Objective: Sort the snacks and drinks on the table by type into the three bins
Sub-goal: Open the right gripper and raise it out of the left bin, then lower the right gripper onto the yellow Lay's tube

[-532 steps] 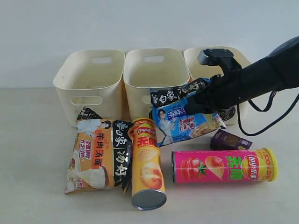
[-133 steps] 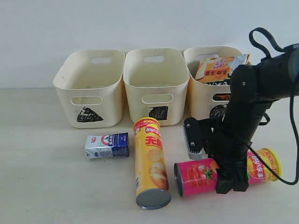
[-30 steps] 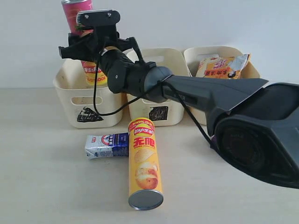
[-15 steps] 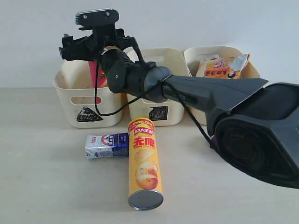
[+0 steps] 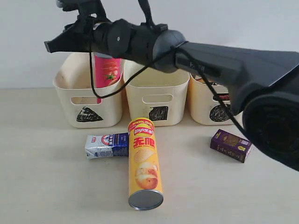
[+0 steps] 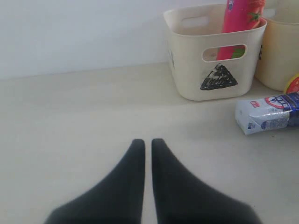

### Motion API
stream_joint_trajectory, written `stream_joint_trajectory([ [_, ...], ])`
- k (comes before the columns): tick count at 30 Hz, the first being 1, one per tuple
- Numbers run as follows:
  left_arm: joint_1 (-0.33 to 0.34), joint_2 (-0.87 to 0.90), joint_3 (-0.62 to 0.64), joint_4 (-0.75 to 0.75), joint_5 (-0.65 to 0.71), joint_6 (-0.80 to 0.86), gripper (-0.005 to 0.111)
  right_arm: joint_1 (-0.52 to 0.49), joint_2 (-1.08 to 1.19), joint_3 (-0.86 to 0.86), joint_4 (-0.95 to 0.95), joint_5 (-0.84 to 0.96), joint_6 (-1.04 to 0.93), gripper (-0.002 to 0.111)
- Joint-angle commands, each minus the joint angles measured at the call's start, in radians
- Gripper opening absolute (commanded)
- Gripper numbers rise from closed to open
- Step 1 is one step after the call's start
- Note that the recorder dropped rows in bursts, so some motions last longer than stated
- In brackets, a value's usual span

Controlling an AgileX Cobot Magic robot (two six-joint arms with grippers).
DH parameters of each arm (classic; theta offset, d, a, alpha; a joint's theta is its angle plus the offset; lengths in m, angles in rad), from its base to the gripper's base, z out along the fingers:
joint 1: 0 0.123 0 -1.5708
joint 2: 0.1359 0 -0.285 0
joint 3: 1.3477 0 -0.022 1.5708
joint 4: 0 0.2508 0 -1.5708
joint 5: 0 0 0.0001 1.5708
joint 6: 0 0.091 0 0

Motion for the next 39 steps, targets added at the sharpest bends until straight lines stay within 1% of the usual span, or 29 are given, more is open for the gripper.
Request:
stream_joint_trajectory([
  [1,0.002,-0.003,0.004,0.001,-0.013,-0.008,0.004,-0.004,-0.059,-0.005,-0.011,0.13,-0.019,0.0],
  [7,0.002,-0.003,0.004,0.001,-0.013,-0.008,0.004,-0.004,-0.094,-0.005,-0.04,0.34,-0.013,0.0],
  [11,0.002,-0.003,0.004,0.001,-0.013,-0.008,0.004,-0.004,-0.1,-0.005,-0.179,0.497,0.086,0.0],
  [12,0.002,-0.003,0.004,0.001,-0.013,-0.008,0.004,-0.004,-0.102,-0.005,-0.254,0.58,0.129,0.0],
  [13,0.002,-0.003,0.004,0.001,-0.013,-0.008,0.004,-0.004,-0.102,-0.005,-0.279,0.621,0.136,0.0],
  [17,0.002,-0.003,0.004,0.001,-0.013,-0.008,0.004,-0.004,-0.111,-0.005,-0.328,0.793,0.15,0.0],
  [20,0.002,-0.003,0.004,0.001,-0.013,-0.008,0.004,-0.004,-0.127,-0.005,-0.349,0.876,0.156,0.0],
  [25,0.002,-0.003,0.004,0.001,-0.013,-0.008,0.004,-0.004,-0.147,-0.005,-0.387,1.143,0.241,0.0],
  [28,0.002,-0.003,0.004,0.001,-0.013,-0.008,0.004,-0.004,-0.147,-0.005,-0.463,1.143,0.355,0.0],
  [33,0.002,-0.003,0.004,0.001,-0.013,-0.008,0.004,-0.002,-0.155,-0.005,-0.483,1.143,0.522,0.0],
  [39,0.002,-0.003,0.004,0.001,-0.013,-0.008,0.004,-0.002,-0.155,0.002,-0.445,1.143,0.554,0.0],
])
